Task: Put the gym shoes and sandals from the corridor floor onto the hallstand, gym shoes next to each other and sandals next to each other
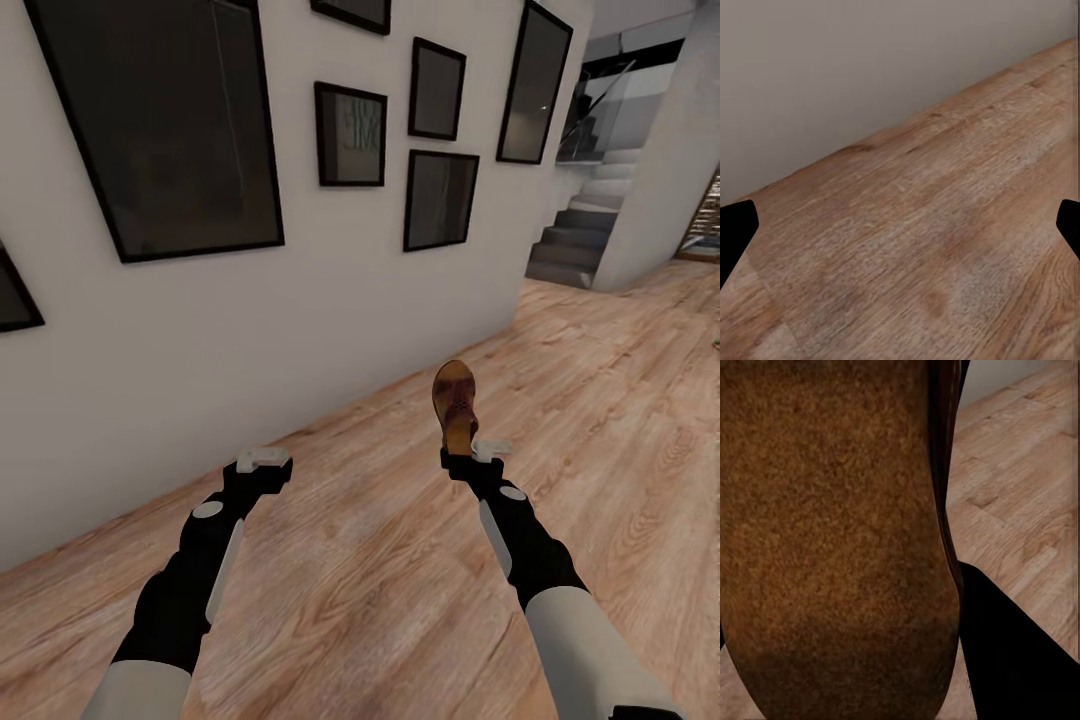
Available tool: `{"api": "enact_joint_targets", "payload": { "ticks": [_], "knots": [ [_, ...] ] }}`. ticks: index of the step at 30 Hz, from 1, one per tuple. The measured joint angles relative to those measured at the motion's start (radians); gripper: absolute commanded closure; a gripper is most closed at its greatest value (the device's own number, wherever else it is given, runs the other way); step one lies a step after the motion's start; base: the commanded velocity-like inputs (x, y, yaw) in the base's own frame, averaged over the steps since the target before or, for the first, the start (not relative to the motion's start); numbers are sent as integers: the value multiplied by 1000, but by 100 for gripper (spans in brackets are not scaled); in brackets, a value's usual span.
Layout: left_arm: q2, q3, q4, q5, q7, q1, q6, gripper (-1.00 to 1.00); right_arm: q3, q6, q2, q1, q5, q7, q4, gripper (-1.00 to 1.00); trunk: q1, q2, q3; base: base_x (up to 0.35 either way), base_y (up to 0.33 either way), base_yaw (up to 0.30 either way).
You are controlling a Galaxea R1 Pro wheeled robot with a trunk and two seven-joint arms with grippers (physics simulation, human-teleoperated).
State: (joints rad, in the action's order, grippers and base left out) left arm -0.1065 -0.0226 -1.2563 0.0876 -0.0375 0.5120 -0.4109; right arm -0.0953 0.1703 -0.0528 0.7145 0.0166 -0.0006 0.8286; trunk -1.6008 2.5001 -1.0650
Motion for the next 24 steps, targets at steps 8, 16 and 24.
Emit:
{"api": "enact_joint_targets", "payload": {
  "ticks": [8,16,24],
  "knots": [
    [0,0,0,-1,0,0,-1,-100,-1,0,0,0,0,0,0,100,0,0,2,322,0,-42],
    [0,0,1,-1,0,0,-1,-100,0,0,0,0,-1,0,0,100,0,0,6,347,0,-259],
    [0,0,2,-1,0,0,-1,-100,-1,0,0,0,-1,0,0,100,0,0,11,347,0,-273]
  ]
}}
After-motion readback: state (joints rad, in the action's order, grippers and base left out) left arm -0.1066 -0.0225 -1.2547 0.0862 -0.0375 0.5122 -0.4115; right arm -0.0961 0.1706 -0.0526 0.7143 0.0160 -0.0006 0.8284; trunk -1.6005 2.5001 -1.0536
